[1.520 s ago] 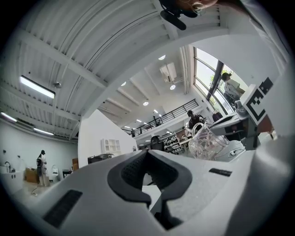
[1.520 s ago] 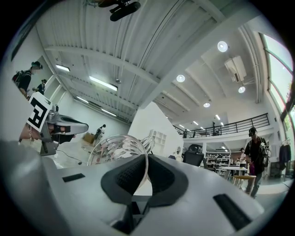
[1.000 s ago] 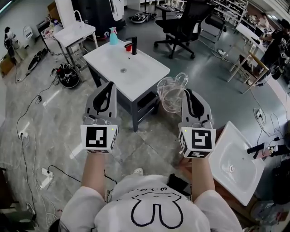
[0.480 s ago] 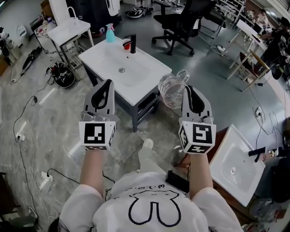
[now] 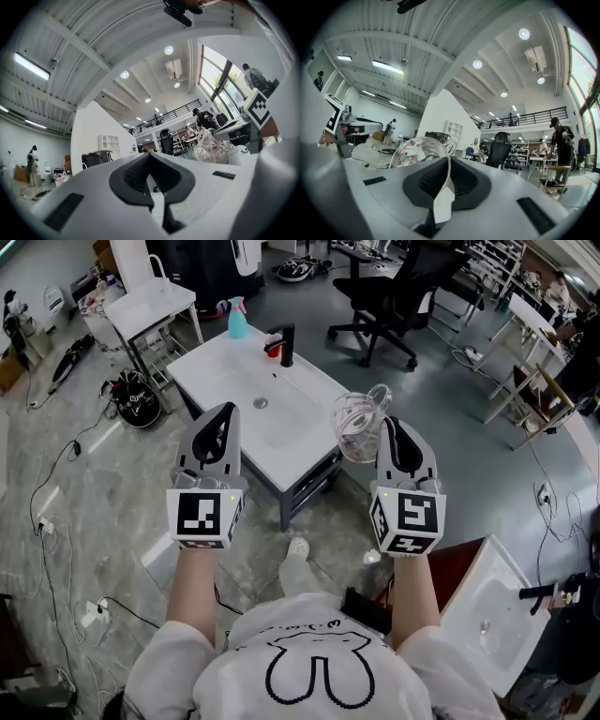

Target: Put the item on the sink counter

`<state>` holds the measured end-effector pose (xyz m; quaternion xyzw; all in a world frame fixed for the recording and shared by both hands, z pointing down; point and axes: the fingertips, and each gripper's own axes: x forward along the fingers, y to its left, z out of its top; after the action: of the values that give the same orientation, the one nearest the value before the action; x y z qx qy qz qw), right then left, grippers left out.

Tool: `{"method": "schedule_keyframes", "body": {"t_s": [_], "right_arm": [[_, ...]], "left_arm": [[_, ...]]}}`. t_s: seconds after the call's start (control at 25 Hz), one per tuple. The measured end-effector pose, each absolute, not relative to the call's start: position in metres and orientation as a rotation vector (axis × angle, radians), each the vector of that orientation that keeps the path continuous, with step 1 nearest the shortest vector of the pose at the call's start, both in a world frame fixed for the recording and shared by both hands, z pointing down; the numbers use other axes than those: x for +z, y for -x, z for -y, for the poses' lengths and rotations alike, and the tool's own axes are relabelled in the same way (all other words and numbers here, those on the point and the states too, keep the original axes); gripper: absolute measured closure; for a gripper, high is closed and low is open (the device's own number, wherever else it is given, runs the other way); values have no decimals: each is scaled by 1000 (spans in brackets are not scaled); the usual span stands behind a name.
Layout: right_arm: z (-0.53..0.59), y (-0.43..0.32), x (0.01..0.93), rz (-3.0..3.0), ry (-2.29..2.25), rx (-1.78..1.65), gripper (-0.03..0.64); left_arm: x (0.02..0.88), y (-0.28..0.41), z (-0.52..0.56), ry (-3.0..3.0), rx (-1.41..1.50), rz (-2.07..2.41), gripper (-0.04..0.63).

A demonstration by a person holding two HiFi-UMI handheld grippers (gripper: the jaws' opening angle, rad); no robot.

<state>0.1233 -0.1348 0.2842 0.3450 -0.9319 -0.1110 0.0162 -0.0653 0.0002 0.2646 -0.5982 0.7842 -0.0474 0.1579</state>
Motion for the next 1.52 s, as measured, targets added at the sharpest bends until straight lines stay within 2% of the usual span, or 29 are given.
{"method": "schedule_keyframes", "body": {"t_s": [0.72, 1.16, 1.52], "right_arm": [[329, 22, 342, 2788, -1027, -68, 578], [370, 56, 394, 2632, -1007, 191, 578], [386, 75, 437, 2461, -1164, 386, 577]], "left_arm": [[297, 203, 185, 1788, -219, -2328, 586], [326, 233, 242, 1907, -197, -2313, 586], [356, 262, 274, 2089, -222, -2187, 586]]}}
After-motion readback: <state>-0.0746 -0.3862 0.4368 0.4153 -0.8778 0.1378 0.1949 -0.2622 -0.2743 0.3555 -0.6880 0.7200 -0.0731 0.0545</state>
